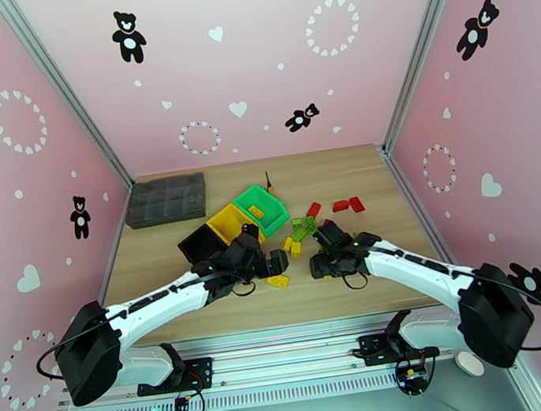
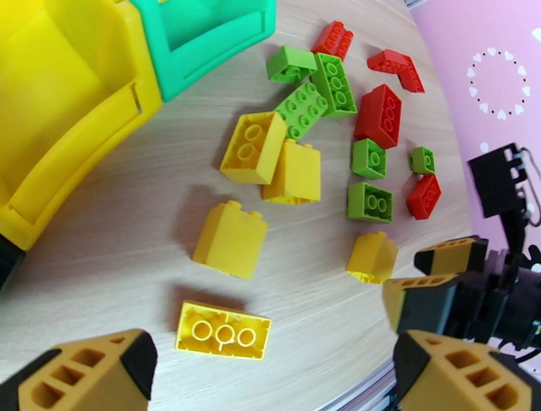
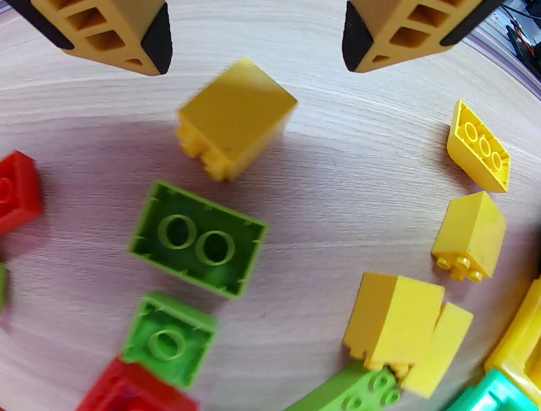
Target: Sort the legos into containers by color
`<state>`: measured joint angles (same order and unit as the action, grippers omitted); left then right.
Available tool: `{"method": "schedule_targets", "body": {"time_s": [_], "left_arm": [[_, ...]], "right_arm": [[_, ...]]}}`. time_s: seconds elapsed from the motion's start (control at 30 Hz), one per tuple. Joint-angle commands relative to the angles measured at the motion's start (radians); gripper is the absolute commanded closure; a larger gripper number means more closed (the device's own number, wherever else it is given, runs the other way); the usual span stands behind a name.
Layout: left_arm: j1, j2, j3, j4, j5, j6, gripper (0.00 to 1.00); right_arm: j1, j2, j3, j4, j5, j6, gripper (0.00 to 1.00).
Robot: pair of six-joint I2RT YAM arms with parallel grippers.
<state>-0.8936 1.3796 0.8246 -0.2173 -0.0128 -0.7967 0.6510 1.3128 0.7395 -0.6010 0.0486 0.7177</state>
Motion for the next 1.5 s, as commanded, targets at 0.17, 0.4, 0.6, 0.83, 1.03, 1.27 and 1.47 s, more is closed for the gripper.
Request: {"method": "schedule_targets", "body": {"time_s": [0.17, 0.4, 0.6, 0.83, 1.03, 1.27, 1.47], "left_arm": [[-0.004, -0.089, -0.065, -0.004, -0.057, -0.004, 0.02], [-0.003, -0.103, -0.078, -0.004, -0.072, -0.004, 0.02], [-0.003, -0.102, -0.081, -0.002, -0.075, -0.004, 0.02], [0.003, -0.111, -0.100, -0.002, -0.078, -0.009, 0.02], [0.018, -0.124, -0.119, 0.015, -0.066, -0.016, 0.01], [0.077, -0.128, -0.118, 0.039, -0.006, -0.016, 0.02], [0.157, -0.119, -0.065, 0.047, 0.062, 0.011, 0.02]], "right_arm": [[0.025, 0.124, 0.020, 0.036, 0.002, 0.024, 0.29], [0.025, 0.207, 0.070, 0.051, 0.031, 0.003, 0.31], [0.047, 0.292, 0.152, 0.043, 0.082, -0.015, 0.34], [0.079, 0.339, 0.214, -0.006, 0.137, -0.032, 0.47], [0.080, 0.305, 0.204, -0.021, 0.157, -0.036, 0.64], [0.079, 0.229, 0.227, -0.022, 0.139, -0.047, 0.75], [0.076, 0.234, 0.340, -0.019, 0.111, -0.094, 0.76]]}}
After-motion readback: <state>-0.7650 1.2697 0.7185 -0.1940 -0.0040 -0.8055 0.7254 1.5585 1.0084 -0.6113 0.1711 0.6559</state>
